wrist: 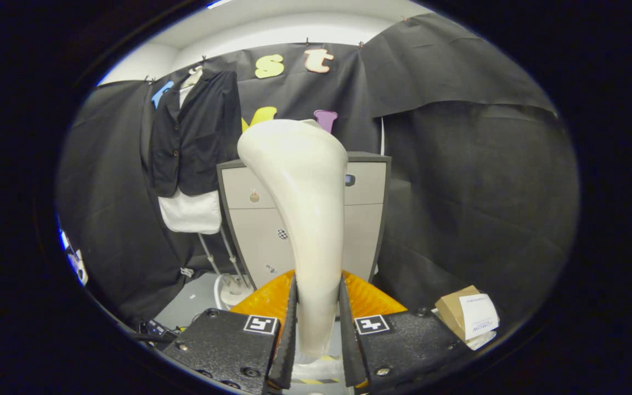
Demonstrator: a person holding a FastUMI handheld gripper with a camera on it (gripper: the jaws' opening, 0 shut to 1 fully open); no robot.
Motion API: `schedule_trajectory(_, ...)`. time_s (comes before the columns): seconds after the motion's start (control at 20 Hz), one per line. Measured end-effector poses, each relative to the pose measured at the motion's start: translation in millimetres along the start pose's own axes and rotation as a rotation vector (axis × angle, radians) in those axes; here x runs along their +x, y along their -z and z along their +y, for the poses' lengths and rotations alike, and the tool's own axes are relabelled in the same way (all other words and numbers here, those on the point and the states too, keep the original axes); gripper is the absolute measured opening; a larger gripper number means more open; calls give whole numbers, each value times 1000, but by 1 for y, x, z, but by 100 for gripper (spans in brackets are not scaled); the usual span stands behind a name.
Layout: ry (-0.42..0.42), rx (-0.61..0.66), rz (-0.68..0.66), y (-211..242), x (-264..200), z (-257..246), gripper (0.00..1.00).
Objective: Iron the clothes twice with a garment steamer, once on the left side and once on the right side.
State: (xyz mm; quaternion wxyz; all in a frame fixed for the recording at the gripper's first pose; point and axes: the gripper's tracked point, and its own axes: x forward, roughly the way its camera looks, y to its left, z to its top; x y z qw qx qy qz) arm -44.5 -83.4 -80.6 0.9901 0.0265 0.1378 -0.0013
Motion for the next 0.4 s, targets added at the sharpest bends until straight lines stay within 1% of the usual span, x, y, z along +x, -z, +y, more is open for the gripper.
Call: schedule_trajectory(0.4,-5,-9,-6,-4,1,-5,38)
